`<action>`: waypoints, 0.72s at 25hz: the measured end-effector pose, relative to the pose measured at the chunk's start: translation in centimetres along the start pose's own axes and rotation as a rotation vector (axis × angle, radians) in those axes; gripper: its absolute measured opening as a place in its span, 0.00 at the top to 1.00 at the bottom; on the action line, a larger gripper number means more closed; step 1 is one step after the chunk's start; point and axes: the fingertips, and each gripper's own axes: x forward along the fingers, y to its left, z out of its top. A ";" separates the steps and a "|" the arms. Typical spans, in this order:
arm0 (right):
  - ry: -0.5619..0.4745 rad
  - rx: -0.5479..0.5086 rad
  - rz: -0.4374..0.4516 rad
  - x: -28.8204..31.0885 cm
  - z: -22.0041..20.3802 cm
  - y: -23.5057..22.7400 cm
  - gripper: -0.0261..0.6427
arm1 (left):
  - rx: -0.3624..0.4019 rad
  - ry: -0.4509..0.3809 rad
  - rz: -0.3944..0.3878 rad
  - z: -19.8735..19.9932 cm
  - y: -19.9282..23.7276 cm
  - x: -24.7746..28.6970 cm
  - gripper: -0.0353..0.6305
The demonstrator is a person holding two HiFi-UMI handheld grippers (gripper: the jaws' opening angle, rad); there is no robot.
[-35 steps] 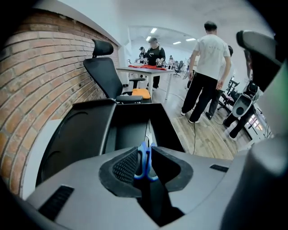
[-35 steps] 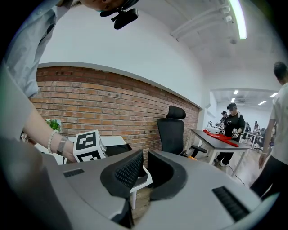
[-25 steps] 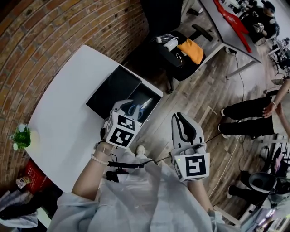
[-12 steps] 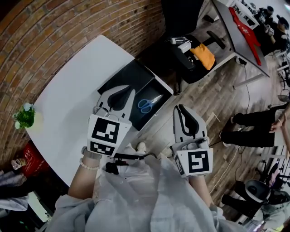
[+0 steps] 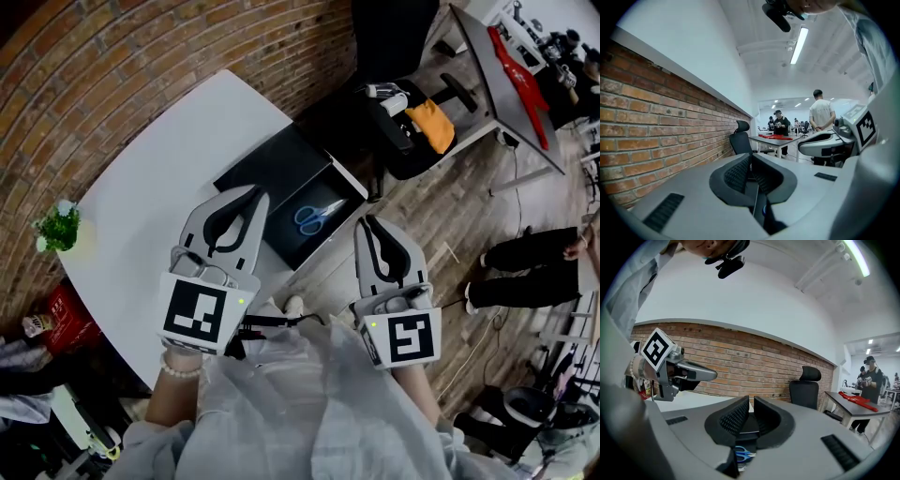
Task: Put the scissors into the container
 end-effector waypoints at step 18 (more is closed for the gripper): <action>-0.001 -0.022 0.055 1.3 0.1 0.8 0.87 | -0.009 -0.010 0.056 0.0 1.0 -0.8 0.90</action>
